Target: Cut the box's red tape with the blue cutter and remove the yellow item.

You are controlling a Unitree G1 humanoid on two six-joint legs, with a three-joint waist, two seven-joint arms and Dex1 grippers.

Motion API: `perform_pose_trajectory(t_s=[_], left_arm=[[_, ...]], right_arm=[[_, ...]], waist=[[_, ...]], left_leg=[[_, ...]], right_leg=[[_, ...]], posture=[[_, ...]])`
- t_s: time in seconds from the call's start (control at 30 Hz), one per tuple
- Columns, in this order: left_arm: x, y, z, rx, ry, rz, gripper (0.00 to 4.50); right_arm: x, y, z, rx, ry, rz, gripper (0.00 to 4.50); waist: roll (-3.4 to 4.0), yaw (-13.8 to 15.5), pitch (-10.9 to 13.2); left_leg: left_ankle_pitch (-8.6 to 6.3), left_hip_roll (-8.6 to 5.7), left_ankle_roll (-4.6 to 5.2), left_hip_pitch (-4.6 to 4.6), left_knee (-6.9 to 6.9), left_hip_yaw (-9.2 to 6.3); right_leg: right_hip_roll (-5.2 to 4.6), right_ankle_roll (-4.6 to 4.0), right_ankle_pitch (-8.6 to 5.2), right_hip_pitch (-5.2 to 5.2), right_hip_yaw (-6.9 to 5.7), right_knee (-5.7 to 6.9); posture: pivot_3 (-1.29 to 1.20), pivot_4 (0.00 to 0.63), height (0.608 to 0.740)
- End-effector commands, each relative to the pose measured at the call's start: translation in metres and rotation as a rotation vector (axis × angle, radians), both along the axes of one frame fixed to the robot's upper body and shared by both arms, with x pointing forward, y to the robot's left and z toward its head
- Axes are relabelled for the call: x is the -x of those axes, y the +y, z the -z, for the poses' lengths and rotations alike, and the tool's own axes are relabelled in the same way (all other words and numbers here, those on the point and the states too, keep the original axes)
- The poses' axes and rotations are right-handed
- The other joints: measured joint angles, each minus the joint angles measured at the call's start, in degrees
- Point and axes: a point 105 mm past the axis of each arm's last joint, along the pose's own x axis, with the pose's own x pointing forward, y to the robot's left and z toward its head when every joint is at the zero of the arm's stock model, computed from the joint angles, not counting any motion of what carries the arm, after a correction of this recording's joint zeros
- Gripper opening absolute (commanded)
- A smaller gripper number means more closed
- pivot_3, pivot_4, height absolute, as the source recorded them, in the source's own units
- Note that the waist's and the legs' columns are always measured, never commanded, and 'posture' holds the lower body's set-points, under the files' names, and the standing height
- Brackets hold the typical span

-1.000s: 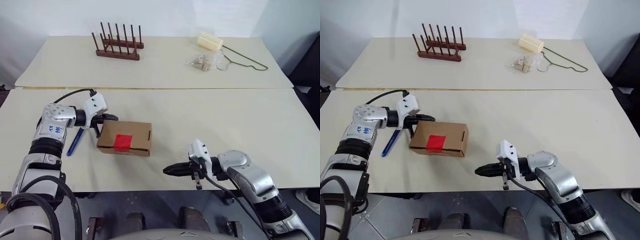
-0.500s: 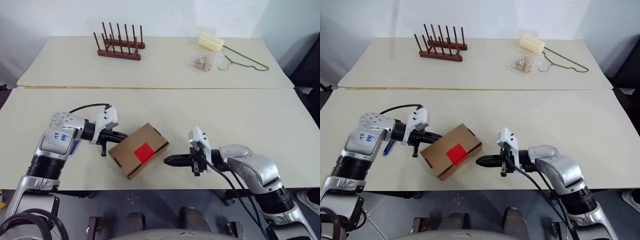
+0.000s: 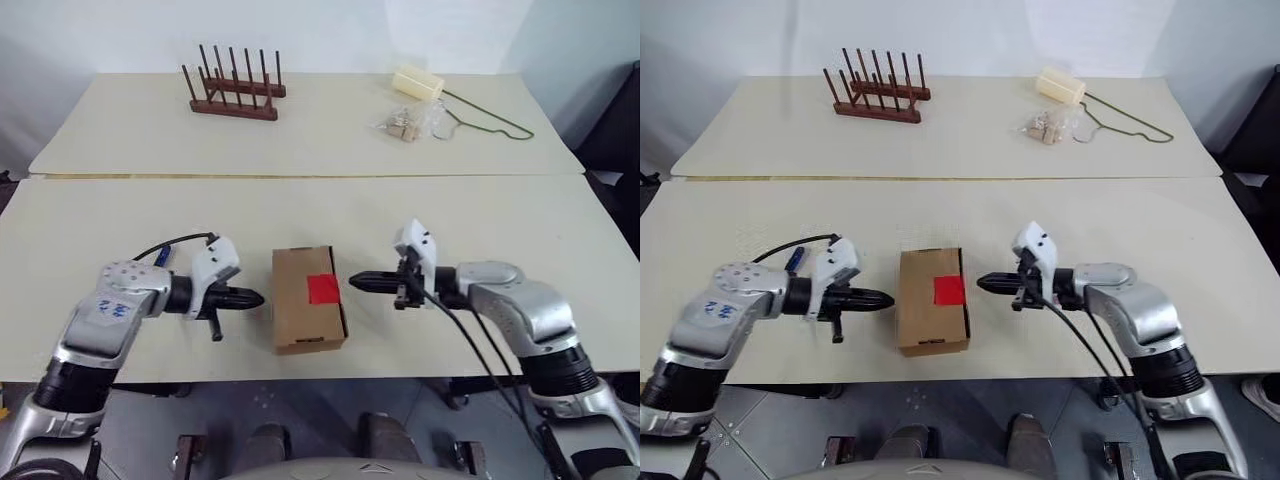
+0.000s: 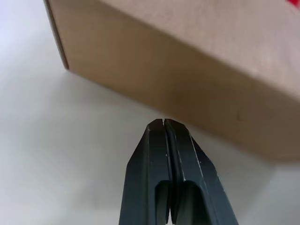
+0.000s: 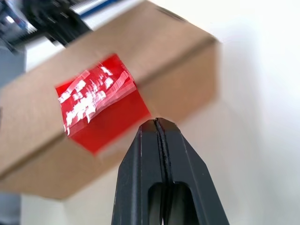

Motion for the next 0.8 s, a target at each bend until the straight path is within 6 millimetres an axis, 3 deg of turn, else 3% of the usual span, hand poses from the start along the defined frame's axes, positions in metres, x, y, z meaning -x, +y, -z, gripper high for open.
perform_pose_trajectory(t_s=[0.03,0.1,0.23,0.4,0.6,0.8], left_arm=[[0.012,-0.003,-0.010,0.019,-0.027,0.022,0.03],[0.022,-0.012,-0.006,0.053,-0.009,0.035,0.03],[0.028,-0.042,0.008,0.108,0.015,0.062,0.03],[0.019,-0.061,0.023,0.076,-0.011,0.081,0.03],[0.011,-0.086,0.020,0.119,-0.026,0.114,0.03],[-0.016,-0.103,0.015,0.151,-0.074,0.074,0.03]], right_arm=[[0.005,-0.008,-0.011,0.011,-0.038,-0.031,0.00],[0.010,-0.015,-0.004,0.055,-0.008,-0.044,0.00],[0.023,-0.006,0.002,0.057,0.050,-0.102,0.00],[0.023,0.005,0.005,0.055,0.033,-0.116,0.00],[-0.005,-0.008,0.006,0.090,-0.018,-0.019,0.00],[-0.041,-0.037,0.005,0.189,-0.092,0.042,0.00]], waist=[[0.00,0.1,0.0],[0.00,0.3,0.0],[-0.01,1.3,0.0],[-0.01,1.4,0.0],[-0.01,2.0,0.0],[-0.01,2.2,0.0]], left_leg=[[0.00,0.00,0.00,0.00,0.00,0.00],[-0.02,-0.01,0.02,0.00,0.02,0.01],[-0.06,-0.01,0.06,0.00,0.08,0.02],[-0.06,-0.01,0.05,0.00,0.14,0.03],[-0.06,-0.04,0.05,0.01,0.21,0.03],[-0.05,-0.04,0.04,0.00,0.21,0.07]], right_leg=[[0.00,0.00,0.00,0.00,0.00,0.00],[-0.02,0.00,0.00,0.03,0.00,-0.01],[-0.03,0.00,0.00,0.06,0.02,-0.03],[-0.02,-0.02,0.01,0.07,0.02,0.01],[-0.03,-0.03,0.03,0.12,0.02,-0.01],[-0.01,-0.03,0.04,0.09,0.02,-0.03]], posture=[[0.00,0.150,0.740],[0.00,0.150,0.740],[0.00,0.150,0.740],[0.00,0.150,0.740],[0.00,0.150,0.740],[0.00,0.150,0.740]])
